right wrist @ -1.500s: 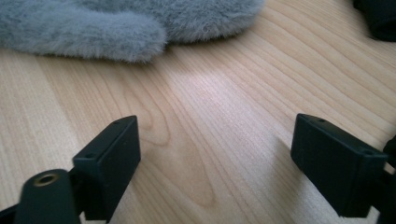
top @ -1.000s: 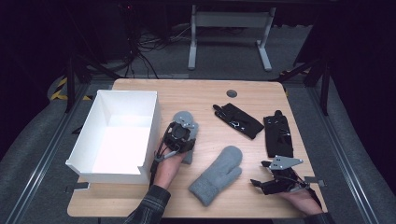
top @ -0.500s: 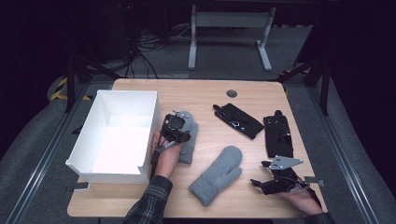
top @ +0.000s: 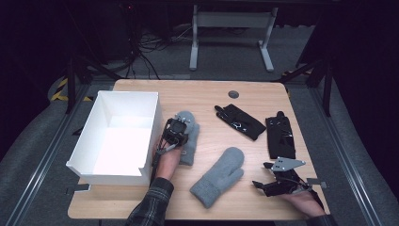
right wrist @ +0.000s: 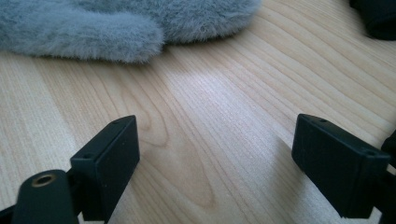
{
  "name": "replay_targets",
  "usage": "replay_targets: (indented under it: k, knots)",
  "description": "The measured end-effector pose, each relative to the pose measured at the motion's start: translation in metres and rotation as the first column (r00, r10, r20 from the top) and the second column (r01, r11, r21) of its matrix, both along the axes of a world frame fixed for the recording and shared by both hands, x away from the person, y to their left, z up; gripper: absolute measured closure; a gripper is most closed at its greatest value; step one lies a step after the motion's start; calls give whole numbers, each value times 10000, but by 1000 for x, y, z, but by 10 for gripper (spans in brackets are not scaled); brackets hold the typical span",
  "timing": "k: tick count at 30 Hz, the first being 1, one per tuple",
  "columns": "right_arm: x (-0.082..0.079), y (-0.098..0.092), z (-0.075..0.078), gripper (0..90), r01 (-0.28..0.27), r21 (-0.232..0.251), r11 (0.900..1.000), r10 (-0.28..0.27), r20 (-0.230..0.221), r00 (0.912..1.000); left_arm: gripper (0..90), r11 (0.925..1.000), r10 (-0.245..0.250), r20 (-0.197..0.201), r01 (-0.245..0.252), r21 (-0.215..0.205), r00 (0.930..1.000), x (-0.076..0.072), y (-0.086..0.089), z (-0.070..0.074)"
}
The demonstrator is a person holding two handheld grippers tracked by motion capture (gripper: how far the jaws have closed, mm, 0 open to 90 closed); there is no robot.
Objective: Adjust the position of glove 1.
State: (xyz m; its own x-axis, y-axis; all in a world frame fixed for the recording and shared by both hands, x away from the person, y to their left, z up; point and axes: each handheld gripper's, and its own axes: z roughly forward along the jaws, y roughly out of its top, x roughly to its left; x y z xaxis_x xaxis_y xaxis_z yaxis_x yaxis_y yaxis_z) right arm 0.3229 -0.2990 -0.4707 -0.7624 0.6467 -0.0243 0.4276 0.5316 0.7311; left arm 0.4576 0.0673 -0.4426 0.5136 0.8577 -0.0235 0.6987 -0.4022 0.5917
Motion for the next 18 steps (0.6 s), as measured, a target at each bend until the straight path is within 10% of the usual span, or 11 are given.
replay_targets:
  k: [18]
  knots:
    - [1,0,0,150,32,-38,10000,-32,-13,10000,848,9822,-1516,7,1507,-1124,9884,-19,2,34]
